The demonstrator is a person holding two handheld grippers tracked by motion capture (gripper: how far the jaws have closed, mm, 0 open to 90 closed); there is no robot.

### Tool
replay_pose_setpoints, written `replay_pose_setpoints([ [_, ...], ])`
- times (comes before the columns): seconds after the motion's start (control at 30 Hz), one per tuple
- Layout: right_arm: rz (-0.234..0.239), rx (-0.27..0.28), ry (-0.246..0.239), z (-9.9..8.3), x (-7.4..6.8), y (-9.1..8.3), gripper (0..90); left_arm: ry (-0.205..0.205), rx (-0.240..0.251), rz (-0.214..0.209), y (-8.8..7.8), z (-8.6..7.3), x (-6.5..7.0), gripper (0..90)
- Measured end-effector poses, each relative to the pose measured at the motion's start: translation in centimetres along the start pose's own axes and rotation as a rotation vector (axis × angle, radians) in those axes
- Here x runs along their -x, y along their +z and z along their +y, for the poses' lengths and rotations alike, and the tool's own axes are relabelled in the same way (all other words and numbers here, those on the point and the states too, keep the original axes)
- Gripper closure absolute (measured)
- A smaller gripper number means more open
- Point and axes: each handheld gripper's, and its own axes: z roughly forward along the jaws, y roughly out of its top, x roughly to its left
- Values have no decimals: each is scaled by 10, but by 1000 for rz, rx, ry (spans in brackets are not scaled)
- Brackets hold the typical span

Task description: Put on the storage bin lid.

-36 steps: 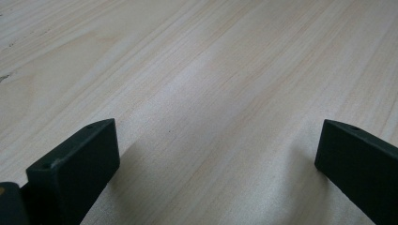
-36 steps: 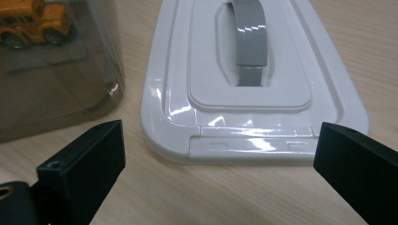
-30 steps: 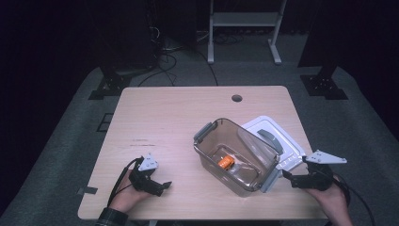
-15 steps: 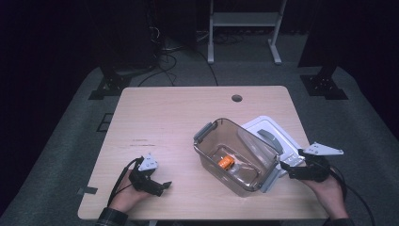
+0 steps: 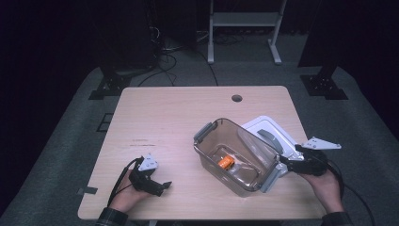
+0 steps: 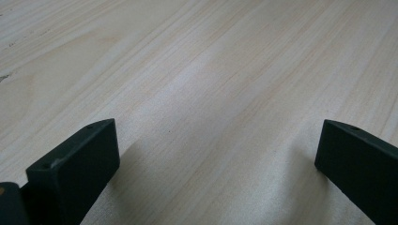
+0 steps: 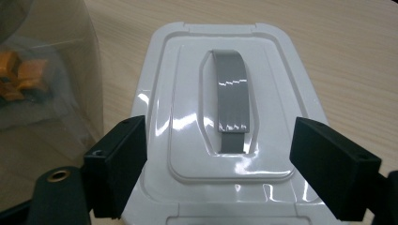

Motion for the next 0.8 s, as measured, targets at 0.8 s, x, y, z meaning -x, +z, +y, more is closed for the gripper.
replay_pose_setpoints([
  [0.8, 21, -15, -11, 21, 11, 28, 369, 0, -1, 6, 1, 1, 0, 0],
])
